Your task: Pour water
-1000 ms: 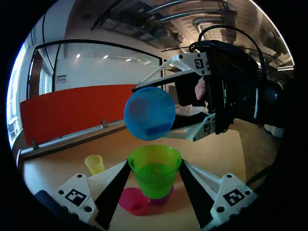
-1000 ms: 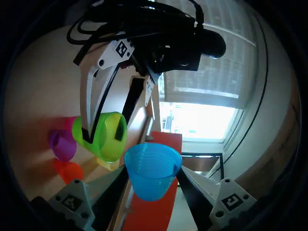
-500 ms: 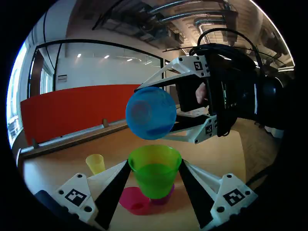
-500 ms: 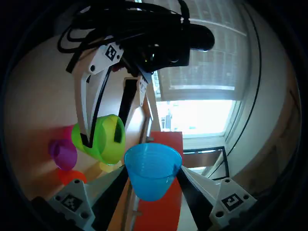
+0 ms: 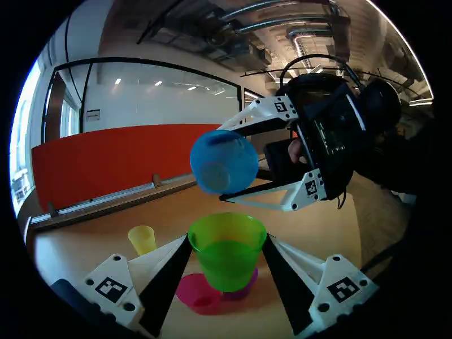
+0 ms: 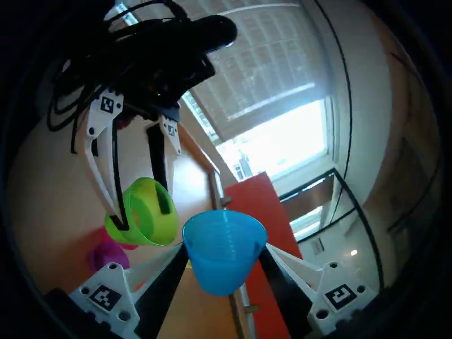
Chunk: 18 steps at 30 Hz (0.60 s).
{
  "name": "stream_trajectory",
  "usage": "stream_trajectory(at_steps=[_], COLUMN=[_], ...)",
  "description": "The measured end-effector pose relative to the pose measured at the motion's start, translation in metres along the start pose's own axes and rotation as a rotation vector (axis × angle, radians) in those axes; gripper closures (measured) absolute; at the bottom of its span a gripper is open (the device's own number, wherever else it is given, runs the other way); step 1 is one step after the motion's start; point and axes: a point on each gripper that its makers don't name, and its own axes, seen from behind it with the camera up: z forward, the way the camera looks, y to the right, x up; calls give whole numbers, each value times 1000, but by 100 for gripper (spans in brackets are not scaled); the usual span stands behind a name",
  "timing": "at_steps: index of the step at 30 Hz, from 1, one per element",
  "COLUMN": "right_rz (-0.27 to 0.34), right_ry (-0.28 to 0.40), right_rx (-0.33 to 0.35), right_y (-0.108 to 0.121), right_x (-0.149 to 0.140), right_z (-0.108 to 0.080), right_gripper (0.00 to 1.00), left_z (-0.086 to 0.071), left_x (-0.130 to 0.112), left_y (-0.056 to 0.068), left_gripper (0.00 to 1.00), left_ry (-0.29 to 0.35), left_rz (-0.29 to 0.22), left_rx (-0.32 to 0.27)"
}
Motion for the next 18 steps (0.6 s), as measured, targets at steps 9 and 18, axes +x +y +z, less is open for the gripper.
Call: stream_trajectory(at_steps=[9,18], right_rz=[263,529], right_ry=[-41,-59], right_rx=[14,44], right_y=[-12,-22], right_x=[-19,-23], right_z=[-8,-11], right_gripper=[11,11], left_z=[1,0], left_x=[0,2], left_y=[-2,-5], left_gripper=[13,13], left_ry=[-2,-2], left_rz=[0,1], left_rx=[6,14])
